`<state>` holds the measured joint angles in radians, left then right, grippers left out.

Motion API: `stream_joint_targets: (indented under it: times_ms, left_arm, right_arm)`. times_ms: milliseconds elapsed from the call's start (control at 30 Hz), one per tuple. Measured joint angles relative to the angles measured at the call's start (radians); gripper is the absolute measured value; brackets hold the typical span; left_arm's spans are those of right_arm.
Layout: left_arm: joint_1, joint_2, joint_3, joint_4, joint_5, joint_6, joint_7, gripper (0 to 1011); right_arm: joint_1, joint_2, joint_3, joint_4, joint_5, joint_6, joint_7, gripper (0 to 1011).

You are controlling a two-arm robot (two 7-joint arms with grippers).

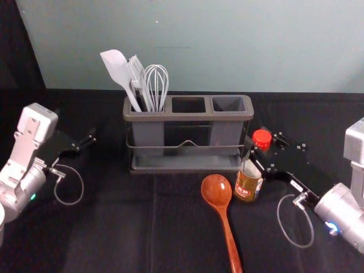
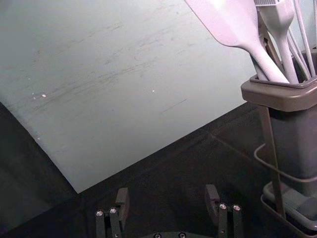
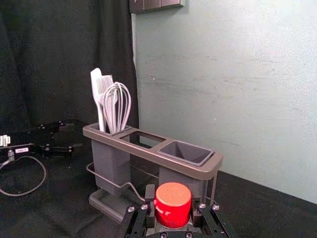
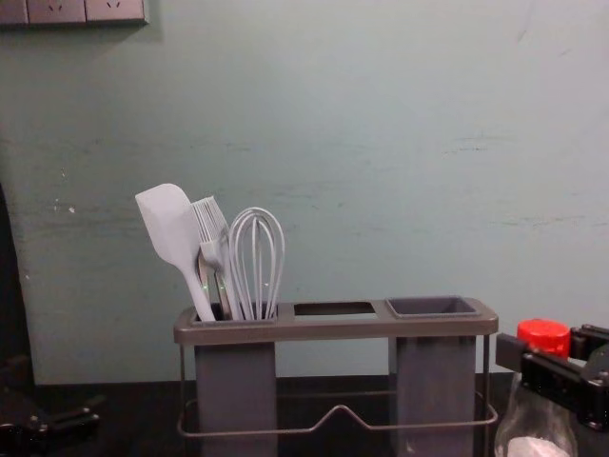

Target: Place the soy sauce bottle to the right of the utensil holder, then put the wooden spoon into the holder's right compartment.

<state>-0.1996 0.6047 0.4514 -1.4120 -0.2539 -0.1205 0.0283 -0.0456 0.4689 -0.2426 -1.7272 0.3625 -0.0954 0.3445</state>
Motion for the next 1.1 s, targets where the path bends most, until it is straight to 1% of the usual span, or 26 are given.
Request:
stream_joint_targets:
  times_ms: [200,233,400,433,533,667,933,1033,1100]
  left_arm:
    - [0.0,0.0,0.0,0.0,0.0,0.0,0.0,1005]
    - [0.0,0.0,0.0,0.0,0.0,0.0,0.0,1005]
    - [0.0,0.0,0.0,0.0,0.0,0.0,0.0,1005]
    - [0.0,0.0,0.0,0.0,0.0,0.0,0.0,1005]
    - [0.0,0.0,0.0,0.0,0.0,0.0,0.0,1005]
    - [0.0,0.0,0.0,0.0,0.0,0.0,0.0,1005]
    - [0.0,0.0,0.0,0.0,0.0,0.0,0.0,1005]
    - [0.0,0.0,0.0,0.0,0.0,0.0,0.0,1005]
    - [0.0,0.0,0.0,0.0,0.0,0.0,0.0,1005]
  right_arm:
    - [-0.01,-0.001,0.018,-0.013,-0.007,0.007,0.002,393]
    - [-0.014,-0.001,0.03,-0.017,-0.009,0.01,0.002,393]
    - [-0.021,0.0,0.057,-0.022,-0.01,0.012,0.003,393]
    - [-0.021,0.0,0.057,-0.022,-0.01,0.012,0.003,393]
    - [-0.025,0.0,0.075,-0.024,-0.013,0.012,0.003,393]
    - [-0.027,0.0,0.089,-0.023,-0.016,0.012,0.003,393]
    - [-0.027,-0.002,0.109,-0.015,-0.015,0.012,0.01,393]
    - [-0.02,-0.003,0.113,-0.007,-0.012,0.011,0.017,393]
    - [-0.008,-0.001,0.115,0.009,-0.003,0.006,0.033,393]
